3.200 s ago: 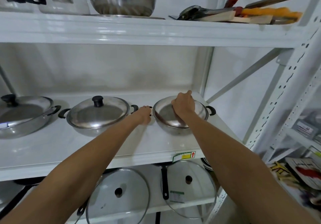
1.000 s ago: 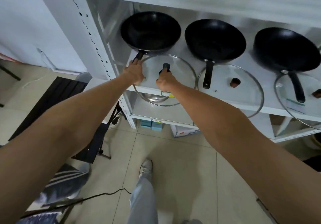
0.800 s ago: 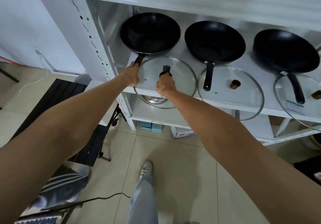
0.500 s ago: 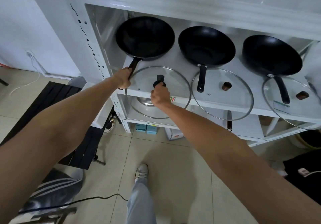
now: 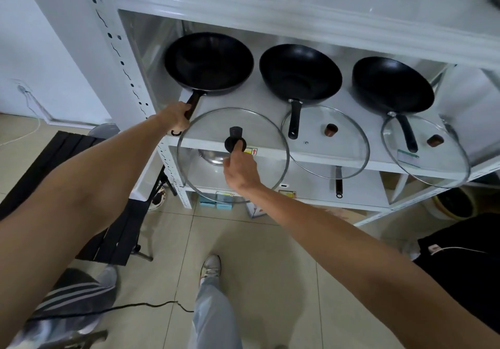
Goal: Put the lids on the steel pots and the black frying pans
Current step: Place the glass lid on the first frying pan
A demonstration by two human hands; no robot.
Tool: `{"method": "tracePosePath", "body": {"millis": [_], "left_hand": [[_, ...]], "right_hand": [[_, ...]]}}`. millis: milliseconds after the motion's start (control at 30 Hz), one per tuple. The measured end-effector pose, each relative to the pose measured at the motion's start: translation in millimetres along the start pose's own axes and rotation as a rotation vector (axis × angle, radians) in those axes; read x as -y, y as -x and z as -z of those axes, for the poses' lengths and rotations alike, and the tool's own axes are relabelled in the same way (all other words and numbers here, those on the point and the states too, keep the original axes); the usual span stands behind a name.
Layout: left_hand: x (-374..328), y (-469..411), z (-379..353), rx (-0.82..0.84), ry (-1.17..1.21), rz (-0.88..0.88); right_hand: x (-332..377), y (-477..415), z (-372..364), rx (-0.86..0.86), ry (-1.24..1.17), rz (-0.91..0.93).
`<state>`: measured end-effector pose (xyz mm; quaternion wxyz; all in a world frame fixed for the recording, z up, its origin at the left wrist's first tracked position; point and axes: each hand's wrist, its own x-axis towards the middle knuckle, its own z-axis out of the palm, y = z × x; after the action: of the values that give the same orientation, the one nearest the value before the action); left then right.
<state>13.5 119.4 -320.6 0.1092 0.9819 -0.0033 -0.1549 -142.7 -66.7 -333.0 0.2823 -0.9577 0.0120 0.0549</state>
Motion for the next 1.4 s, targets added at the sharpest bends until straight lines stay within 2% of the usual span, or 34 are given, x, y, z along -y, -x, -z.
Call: {"method": "tracePosePath", "body": {"millis": [500,633,733,767,833,867,900,967,1000,1233,1400], "left_hand": [[42.3,1.4,-6.3,0.081,0.178,0.057],[38.2,35.4,-3.5,0.172,0.167,-0.011],[27.4,51.5,-7.9,0.163,0.165,-0.063],[15.6,63.1,-4.2,0.117,0.216,-0.062],[-0.2,79.3,-3.6,0.048,0.482,-0.018],[-13.3,88.2,-0.3,0.056,0.512,-0.039],[-8.7,81.6,-5.9,0.067,0.435,-0.009],[2.1,69.4,-15.8,0.058,0.414,0.106],[5.8,66.5,-16.4,0.072,0.402,0.110],[3.0,38.9,-31.0,0.079,0.438,0.047],[5.1,43.3,-40.0,0.116,0.323,0.001]], "right_hand": [[-5.0,56.8,33.8,-0.084,-0.226,0.044],[6.8,46.3,57.8,-0.126,-0.238,0.077],[18.5,21.6,73.4,-0.143,-0.272,0.062],[23.6,9.3,76.3,-0.154,-0.275,0.055],[35.5,-17.0,80.4,-0.189,-0.257,0.057],[41.8,-29.9,82.2,-0.198,-0.242,0.064],[48.0,-42.9,83.3,-0.200,-0.227,0.074],[59.8,-69.5,83.5,-0.192,-0.203,0.080],[64.6,-84.1,81.2,-0.187,-0.190,0.078],[78.2,-179.5,50.8,-0.124,-0.148,0.089],[79.7,-209.8,39.9,-0.097,-0.121,0.102]]}}
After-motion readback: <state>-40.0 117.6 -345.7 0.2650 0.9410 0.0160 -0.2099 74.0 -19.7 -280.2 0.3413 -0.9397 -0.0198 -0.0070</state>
